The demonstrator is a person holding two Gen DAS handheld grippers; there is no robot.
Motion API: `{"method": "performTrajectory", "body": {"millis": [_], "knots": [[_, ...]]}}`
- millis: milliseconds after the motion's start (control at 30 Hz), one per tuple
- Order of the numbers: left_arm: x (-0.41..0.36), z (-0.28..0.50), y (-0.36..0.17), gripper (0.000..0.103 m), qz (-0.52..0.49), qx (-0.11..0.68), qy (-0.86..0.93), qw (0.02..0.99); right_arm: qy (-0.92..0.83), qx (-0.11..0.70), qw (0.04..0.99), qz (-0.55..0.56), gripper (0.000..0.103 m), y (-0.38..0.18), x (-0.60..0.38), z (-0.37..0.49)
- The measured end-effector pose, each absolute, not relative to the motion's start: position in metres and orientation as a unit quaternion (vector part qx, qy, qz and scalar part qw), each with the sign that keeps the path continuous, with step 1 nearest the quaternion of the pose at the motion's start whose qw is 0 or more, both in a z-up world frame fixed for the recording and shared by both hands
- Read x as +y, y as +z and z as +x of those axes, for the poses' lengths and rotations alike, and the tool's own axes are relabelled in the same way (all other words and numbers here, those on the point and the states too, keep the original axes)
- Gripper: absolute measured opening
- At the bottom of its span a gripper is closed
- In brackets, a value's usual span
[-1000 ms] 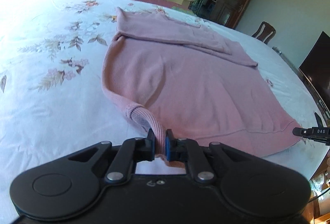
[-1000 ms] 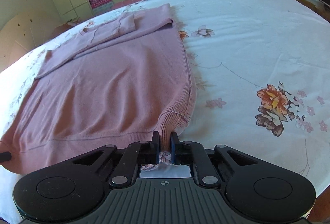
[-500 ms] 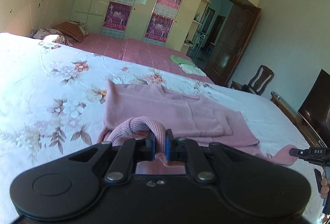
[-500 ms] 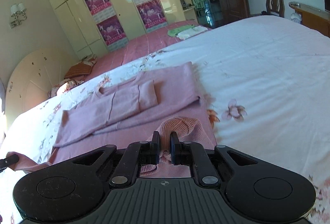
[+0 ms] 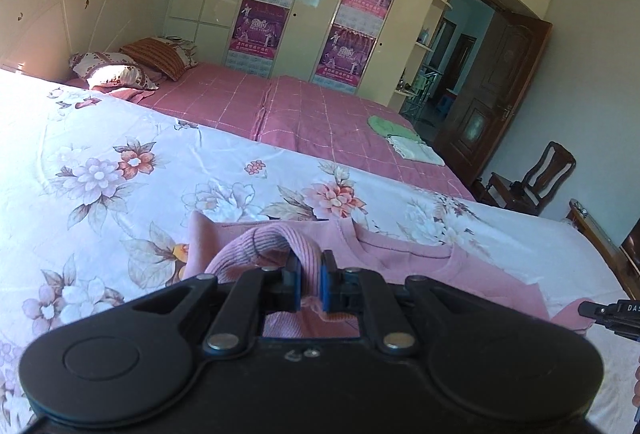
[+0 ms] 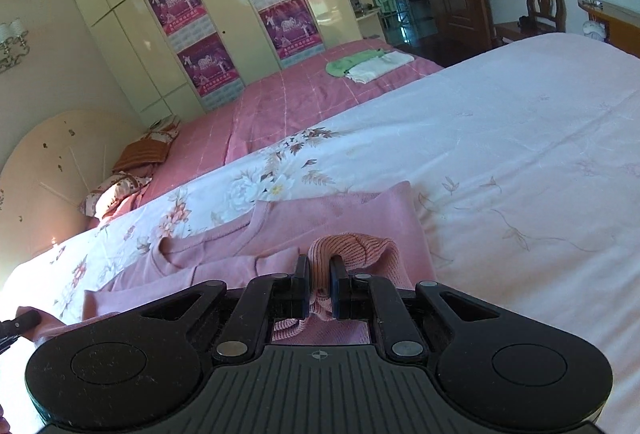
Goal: Fold small clothes
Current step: 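Lift the hem with both tools and fold it toward the collar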
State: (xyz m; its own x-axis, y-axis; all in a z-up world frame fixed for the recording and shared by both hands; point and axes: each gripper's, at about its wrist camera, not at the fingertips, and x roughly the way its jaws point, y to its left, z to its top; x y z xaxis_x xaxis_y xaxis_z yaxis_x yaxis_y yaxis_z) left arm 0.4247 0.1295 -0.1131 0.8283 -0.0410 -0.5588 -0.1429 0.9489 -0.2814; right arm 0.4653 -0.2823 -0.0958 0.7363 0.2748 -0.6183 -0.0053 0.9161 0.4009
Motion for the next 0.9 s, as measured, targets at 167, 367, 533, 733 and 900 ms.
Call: {"method": "performTrajectory", "body": {"millis": [167, 367, 533, 733, 900], "knots": [[0.136, 0.461, -0.132, 0.008, -0.159, 0.314, 0.045, 0.935, 0.075, 0.370, 0.904, 0.202, 0.009, -0.112, -0.285, 0.508], [0.132, 0.493, -0.155, 0.010, -0.119, 0.346, 0.058, 0.929, 0.070, 0.396, 0.892, 0.205, 0.009, -0.136, -0.282, 0.543], [0.137, 0.502, -0.167, 0.034, -0.107, 0.373, 0.061, 0.920, 0.071, 0.410, 0.885, 0.210, 0.010, -0.146, -0.288, 0.559], [0.147, 0.479, -0.154, 0.090, -0.079, 0.361, 0.029, 0.929, 0.090, 0.381, 0.901, 0.184, 0.061, -0.130, -0.298, 0.552], [0.154, 0.479, -0.153, 0.090, -0.039, 0.358, 0.029, 0.932, 0.126, 0.377, 0.906, 0.146, 0.061, -0.130, -0.289, 0.554]]}}
